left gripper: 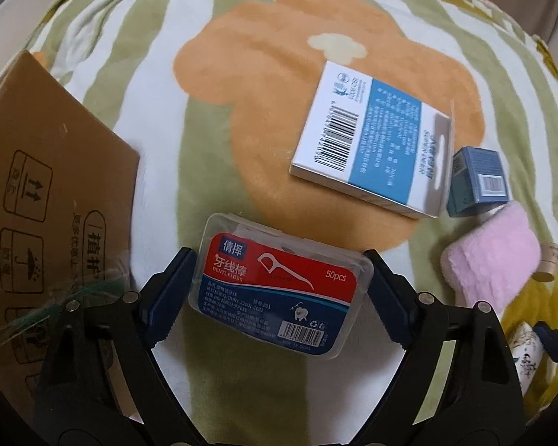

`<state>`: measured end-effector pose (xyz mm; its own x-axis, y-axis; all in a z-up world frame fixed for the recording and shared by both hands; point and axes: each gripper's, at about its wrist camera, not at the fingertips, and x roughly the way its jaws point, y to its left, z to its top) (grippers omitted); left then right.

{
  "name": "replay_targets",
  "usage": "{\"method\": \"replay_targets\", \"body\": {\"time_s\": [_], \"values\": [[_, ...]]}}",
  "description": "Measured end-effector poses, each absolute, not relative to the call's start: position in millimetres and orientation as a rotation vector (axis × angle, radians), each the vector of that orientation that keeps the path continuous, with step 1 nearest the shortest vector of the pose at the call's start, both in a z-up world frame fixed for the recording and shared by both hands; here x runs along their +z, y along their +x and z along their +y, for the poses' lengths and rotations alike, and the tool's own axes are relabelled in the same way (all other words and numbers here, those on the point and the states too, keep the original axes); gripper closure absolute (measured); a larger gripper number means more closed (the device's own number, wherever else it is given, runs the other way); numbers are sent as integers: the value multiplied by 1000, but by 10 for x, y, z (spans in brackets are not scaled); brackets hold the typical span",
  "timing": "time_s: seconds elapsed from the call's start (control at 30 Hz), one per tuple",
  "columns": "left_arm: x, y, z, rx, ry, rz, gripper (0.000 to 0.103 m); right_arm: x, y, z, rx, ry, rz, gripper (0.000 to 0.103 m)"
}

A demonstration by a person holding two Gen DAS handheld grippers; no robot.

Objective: Organize objects
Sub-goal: 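Carry the floss case with the left tool into the box while the right tool carries the carton there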

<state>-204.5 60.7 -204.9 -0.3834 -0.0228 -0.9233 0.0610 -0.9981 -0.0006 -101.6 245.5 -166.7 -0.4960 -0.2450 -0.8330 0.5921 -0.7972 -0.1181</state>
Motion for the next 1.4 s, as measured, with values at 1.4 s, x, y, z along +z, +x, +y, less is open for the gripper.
{"method": "replay_targets", "body": {"time_s": [1.4], "values": [[251, -1205, -670, -2958, 1186, 158, 16, 52, -1027, 1645, -2456, 918, 350, 44]]}}
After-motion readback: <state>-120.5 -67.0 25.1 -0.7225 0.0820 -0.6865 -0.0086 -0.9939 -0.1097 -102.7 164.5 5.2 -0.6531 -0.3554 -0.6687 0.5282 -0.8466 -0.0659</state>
